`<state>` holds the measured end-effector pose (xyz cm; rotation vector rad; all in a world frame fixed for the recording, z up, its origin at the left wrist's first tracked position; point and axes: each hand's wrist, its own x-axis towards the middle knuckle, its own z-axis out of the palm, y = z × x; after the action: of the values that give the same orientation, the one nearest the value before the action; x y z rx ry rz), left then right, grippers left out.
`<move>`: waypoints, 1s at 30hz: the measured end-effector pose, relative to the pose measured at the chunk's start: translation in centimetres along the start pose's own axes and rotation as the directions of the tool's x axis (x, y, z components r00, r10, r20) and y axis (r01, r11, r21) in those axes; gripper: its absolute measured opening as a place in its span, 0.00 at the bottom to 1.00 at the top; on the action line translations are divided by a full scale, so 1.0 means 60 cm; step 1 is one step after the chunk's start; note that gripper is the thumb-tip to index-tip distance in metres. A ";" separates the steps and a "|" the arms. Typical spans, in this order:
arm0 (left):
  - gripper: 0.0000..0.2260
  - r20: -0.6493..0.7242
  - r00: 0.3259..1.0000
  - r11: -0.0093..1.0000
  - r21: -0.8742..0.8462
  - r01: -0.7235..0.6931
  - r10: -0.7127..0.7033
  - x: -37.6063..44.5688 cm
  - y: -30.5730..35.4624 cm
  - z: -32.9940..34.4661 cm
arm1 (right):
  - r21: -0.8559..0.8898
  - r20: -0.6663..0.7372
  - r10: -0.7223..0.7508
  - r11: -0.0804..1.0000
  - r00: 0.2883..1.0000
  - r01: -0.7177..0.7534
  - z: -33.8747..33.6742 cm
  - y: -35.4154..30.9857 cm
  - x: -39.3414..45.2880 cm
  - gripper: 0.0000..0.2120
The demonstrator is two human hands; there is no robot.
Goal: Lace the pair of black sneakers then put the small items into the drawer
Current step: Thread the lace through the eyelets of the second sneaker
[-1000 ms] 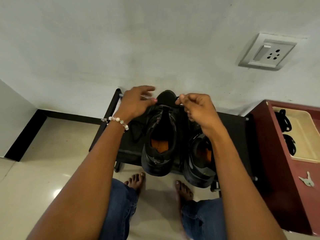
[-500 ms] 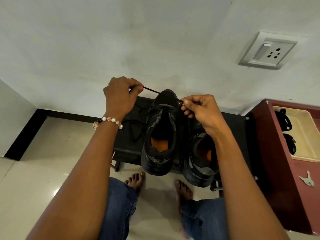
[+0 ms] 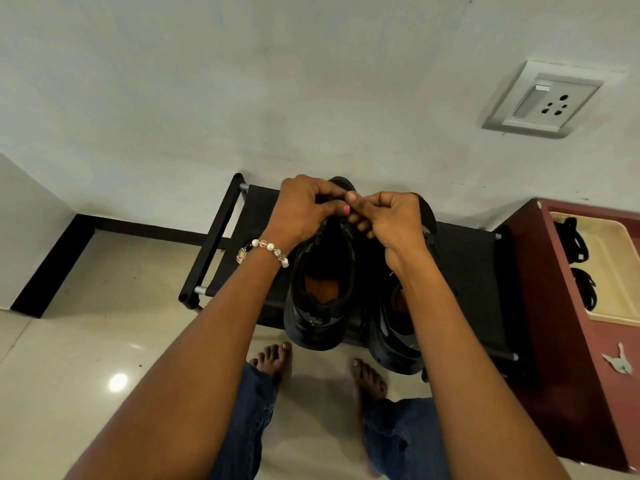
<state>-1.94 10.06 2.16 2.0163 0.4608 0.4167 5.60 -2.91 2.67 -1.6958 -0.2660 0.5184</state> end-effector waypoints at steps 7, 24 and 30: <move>0.02 -0.061 0.986 0.981 0.105 0.163 -0.157 0.000 -0.014 0.001 | -0.480 0.228 0.226 0.872 0.947 -0.093 -0.011 -0.003 -0.007 0.29; 0.04 -0.146 0.943 0.874 0.355 0.332 -0.299 -0.013 -0.010 0.046 | -0.499 0.199 0.289 0.852 0.937 -0.157 -0.013 0.004 -0.021 0.11; 0.04 -0.132 0.884 0.881 0.104 0.462 -0.449 -0.010 -0.020 0.051 | -0.508 0.280 0.264 0.856 0.923 -0.091 -0.021 0.005 -0.020 0.19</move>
<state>-1.20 7.96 -0.36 1.9356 1.0287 0.2001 5.14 -4.62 2.75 -2.1319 -0.5269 0.9539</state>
